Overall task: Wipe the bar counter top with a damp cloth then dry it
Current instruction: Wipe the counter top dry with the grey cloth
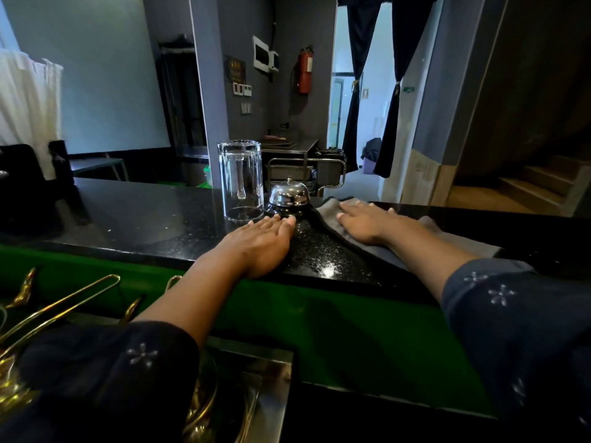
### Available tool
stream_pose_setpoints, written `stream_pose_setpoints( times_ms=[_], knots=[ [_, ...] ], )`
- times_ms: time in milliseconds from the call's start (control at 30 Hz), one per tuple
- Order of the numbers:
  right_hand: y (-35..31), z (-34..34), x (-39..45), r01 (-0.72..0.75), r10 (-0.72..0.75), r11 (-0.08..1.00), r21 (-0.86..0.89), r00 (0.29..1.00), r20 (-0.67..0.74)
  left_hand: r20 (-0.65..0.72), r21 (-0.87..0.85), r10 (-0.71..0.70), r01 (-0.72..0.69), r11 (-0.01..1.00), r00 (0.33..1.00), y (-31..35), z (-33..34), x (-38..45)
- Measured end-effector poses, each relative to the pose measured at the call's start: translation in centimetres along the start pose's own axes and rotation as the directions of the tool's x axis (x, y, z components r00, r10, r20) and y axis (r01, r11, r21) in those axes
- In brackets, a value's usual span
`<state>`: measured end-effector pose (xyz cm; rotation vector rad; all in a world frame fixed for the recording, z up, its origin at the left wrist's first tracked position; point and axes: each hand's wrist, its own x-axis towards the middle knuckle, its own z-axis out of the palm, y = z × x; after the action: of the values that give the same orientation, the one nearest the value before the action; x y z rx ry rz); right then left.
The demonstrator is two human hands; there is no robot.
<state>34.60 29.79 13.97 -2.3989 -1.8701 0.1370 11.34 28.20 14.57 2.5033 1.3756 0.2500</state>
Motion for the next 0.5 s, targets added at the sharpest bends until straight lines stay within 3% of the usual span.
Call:
stream_pose_setpoints(
  times_ms=[267, 400, 500],
  knots=[
    [-8.3, 1.1, -8.6, 0.076, -0.076, 0.997, 0.013, 0.997, 0.005, -0.028, -0.059, -0.046, 0.044, 0.997, 0.999, 0.3, -0.3, -0.6],
    [-5.2, 0.9, -8.2, 0.098, -0.098, 0.995, 0.007, 0.995, 0.009, -0.026, -0.08, -0.019, 0.017, 0.997, 0.999, 0.4, -0.4, -1.0],
    [1.8, 0.0, -8.0, -0.062, 0.062, 0.998, -0.002, 0.997, -0.039, -0.01, -0.063, 0.015, -0.016, 0.998, 1.0, 0.1, -0.3, -1.0]
  ],
)
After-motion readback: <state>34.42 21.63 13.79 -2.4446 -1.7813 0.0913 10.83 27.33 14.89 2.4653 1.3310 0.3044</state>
